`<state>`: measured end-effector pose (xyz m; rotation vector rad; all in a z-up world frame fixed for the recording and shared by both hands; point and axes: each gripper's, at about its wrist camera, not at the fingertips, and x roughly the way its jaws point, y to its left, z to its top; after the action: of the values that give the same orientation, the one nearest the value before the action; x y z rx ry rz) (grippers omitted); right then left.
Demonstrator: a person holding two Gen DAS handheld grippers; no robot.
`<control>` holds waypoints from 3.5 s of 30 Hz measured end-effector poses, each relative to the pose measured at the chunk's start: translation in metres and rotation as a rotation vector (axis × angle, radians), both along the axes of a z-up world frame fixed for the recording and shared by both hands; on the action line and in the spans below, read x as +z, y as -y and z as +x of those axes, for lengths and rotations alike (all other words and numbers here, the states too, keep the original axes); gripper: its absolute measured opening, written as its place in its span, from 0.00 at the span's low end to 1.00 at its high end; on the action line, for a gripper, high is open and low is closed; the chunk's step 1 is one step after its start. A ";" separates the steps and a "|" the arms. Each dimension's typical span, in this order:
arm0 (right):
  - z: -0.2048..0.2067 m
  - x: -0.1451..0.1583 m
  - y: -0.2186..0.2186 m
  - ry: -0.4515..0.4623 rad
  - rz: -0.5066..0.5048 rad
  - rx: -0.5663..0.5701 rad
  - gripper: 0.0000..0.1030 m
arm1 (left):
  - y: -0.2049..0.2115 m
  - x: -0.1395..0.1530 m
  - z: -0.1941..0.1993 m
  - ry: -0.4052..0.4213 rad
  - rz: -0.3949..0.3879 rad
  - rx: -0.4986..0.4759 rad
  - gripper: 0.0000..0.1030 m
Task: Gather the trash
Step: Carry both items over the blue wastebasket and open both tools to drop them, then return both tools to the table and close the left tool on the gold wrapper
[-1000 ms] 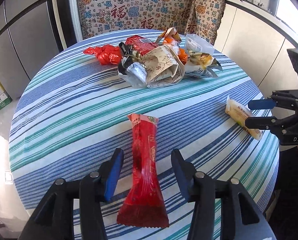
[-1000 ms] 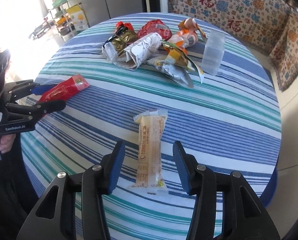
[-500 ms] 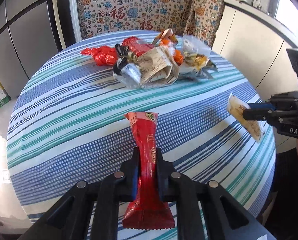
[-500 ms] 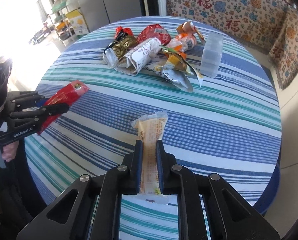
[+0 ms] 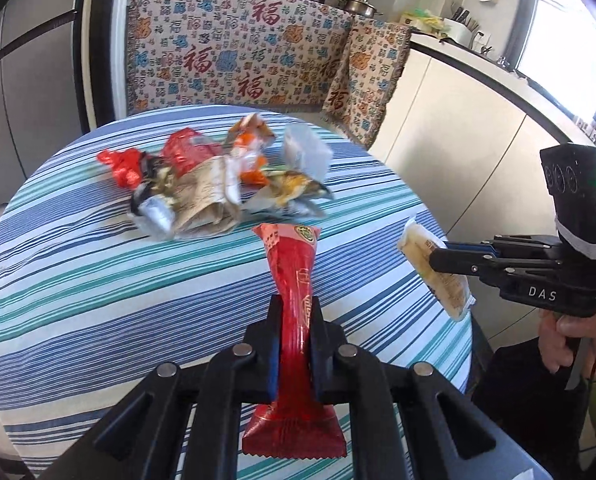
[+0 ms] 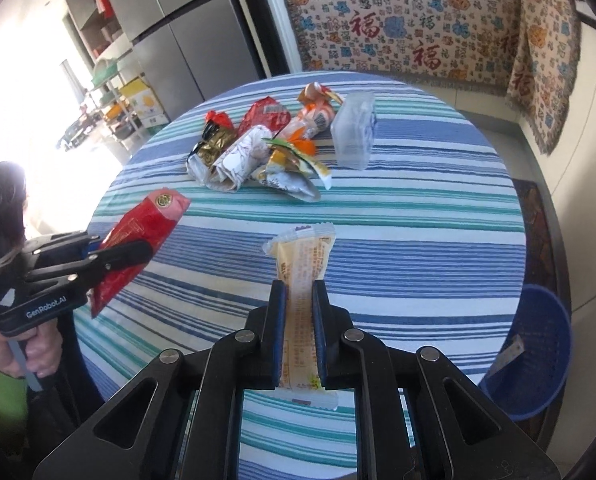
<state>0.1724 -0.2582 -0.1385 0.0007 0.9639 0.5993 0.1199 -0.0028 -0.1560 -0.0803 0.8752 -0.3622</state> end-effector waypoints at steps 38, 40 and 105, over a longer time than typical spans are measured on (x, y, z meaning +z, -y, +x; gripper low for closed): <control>0.068 -0.041 0.332 0.002 0.043 -0.607 0.12 | 0.362 -0.036 0.116 -0.054 -0.036 -0.370 0.10; 0.070 -0.046 0.336 -0.013 0.044 -0.609 0.12 | 0.373 -0.047 0.121 -0.060 -0.028 -0.379 0.10; 0.012 -0.051 -0.052 0.136 -0.134 0.082 0.85 | -0.016 -0.060 0.032 -0.035 0.233 0.292 0.62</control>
<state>0.1839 -0.2064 -0.1899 -0.1974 0.8731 0.6017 0.1519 0.0137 -0.2158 0.0021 0.9197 0.0150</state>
